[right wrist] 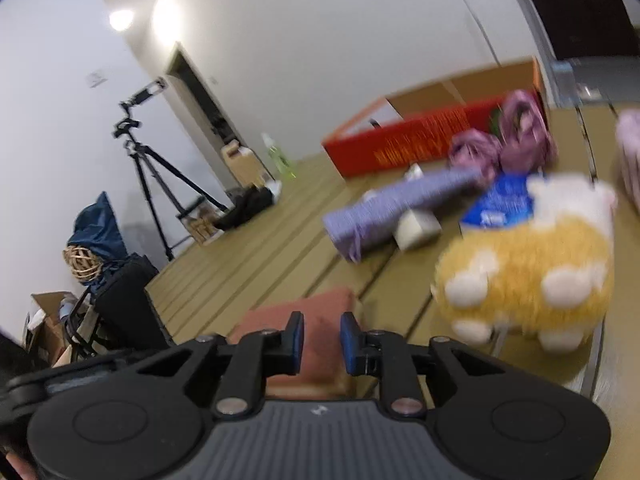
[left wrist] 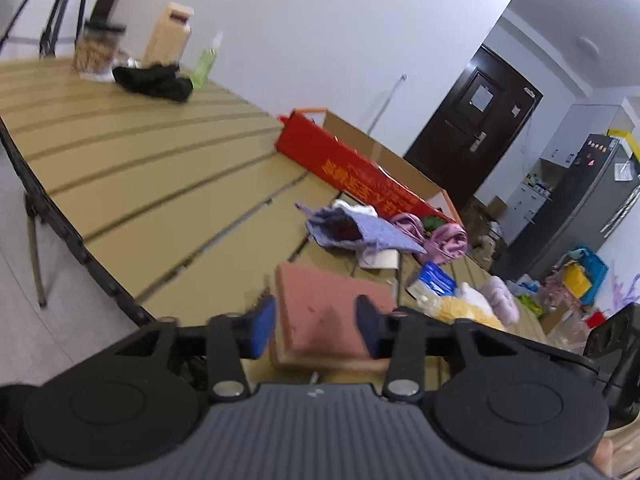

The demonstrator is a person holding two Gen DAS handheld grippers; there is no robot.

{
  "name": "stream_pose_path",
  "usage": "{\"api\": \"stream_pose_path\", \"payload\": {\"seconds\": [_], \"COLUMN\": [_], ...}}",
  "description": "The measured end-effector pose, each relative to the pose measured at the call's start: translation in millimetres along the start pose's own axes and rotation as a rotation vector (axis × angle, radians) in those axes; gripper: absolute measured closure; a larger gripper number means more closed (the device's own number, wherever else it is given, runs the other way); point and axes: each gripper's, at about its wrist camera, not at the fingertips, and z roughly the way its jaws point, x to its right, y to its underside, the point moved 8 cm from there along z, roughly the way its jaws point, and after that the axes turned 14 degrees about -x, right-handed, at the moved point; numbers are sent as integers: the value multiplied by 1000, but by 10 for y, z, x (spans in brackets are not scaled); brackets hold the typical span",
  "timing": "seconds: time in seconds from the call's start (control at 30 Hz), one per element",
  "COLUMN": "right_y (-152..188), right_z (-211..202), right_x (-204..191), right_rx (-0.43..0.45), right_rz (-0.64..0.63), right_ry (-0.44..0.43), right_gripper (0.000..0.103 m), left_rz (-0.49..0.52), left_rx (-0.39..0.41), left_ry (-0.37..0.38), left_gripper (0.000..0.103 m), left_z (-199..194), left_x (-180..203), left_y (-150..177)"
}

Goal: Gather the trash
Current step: 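Grasp the pink layered sponge block with both grippers, then carry the sponge block over the bin and release it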

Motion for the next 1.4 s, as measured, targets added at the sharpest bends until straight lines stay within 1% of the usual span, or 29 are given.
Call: {"api": "stream_pose_path", "payload": {"seconds": [0.03,0.07,0.1,0.2,0.23,0.27,0.3,0.37,0.4,0.47,0.57,0.63,0.67,0.77,0.83,0.9,1.0,1.03,1.1,1.17,1.23,1.3,1.33,1.4], "right_y": [16,21,30,49,47,36,30,7,6,17,76,188,243,488,669,866,1199,1295,1464,1629,1828,2066,2165,2305], "right_z": [21,40,53,106,124,138,148,142,131,96,75,162,209,410,612,823,1135,1219,1420,1616,1823,1986,2045,2090], "right_x": [12,14,17,29,36,49,57,37,-1,-136,-477,-769,-885,-1314,-1539,-1670,-1771,-1757,-1677,-1553,-1417,-1283,-1224,-1162], "right_rx": [-1,-2,1,-7,-11,-16,-16,-16,-14,-6,2,-15,-29,-87,-147,-212,-316,-347,-428,-505,-580,-657,-685,-714], "right_rz": [14,23,26,36,45,51,56,51,41,2,-71,-116,-130,-202,-244,-268,-336,-357,-353,-317,-294,-276,-274,-306], "right_ry": [-7,-8,-4,-9,-17,-22,-21,-20,-20,-26,-76,-116,-126,-139,-153,-148,-83,-66,-48,-40,-17,12,31,84], "right_gripper": [78,73,69,69,69,71,73,77,78,79,80,80,80,80,80,80,79,79,79,79,77,74,72,71], "left_rz": [4,-3,-19,-35,-32,-31,-36,-48,-38,-1,35,16,2,-21,-59,-102,-168,-179,-198,-203,-201,-215,-203,-143], "left_rx": [8,8,-1,-38,-55,-57,-55,-59,-50,-26,30,45,43,49,40,4,-89,-120,-190,-251,-320,-426,-477,-554], "left_ry": [-9,-12,-10,-9,-5,16,49,60,59,42,15,-7,-29,-91,-115,-130,-150,-163,-184,-216,-266,-322,-346,-386], "left_gripper": [52,51,51,52,57,64,68,70,70,71,71,71,71,71,71,71,71,71,71,71,70,65,64,59], "left_z": [6,19,49,193,237,234,231,212,179,45,-325,-592,-718,-1035,-1186,-1234,-1125,-1066,-934,-777,-595,-397,-308,-174], "left_x": [-8,-27,-67,-125,-131,-141,-141,-157,-155,-151,-259,-453,-573,-902,-1181,-1470,-1798,-1872,-2007,-2125,-2216,-2315,-2324,-2320], "left_y": [-10,-16,-16,-8,9,42,47,41,47,73,97,132,169,314,436,583,819,897,1060,1218,1373,1547,1624,1765]}}
